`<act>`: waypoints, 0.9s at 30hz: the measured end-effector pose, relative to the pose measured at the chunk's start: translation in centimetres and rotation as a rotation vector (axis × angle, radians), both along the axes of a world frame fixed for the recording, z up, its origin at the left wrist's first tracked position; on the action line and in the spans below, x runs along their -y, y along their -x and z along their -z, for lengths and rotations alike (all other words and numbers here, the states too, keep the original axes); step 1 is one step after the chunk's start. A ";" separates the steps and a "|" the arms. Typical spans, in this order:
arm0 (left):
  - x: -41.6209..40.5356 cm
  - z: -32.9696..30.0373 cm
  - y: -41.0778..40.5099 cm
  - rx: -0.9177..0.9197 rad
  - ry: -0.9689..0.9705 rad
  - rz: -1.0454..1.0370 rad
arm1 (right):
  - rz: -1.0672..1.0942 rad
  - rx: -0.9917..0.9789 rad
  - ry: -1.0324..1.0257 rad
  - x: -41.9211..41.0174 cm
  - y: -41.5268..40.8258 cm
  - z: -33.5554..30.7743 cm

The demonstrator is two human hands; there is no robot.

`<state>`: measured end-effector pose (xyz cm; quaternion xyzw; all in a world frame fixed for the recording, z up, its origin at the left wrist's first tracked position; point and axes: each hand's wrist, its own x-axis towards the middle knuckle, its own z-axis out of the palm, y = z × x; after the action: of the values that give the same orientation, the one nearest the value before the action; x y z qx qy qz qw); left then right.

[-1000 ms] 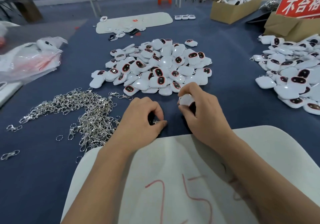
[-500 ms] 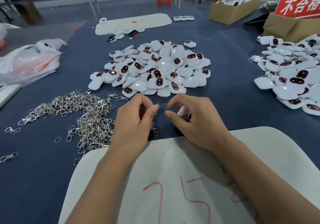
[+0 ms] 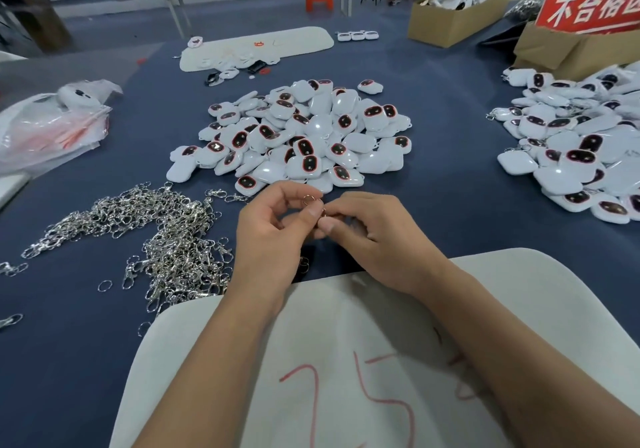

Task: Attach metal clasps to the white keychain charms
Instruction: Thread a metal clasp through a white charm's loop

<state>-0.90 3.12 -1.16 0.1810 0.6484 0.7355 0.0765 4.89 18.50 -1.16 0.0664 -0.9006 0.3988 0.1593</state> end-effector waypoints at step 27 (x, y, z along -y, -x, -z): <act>-0.8 -0.2 -0.3 -0.236 0.254 -0.077 | 0.199 -0.106 0.274 -1.1 -0.1 0.3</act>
<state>-0.62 3.93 -0.98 0.2298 0.7471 0.6237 -0.0060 5.02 19.57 -1.48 -0.0244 -0.8304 0.4959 0.2529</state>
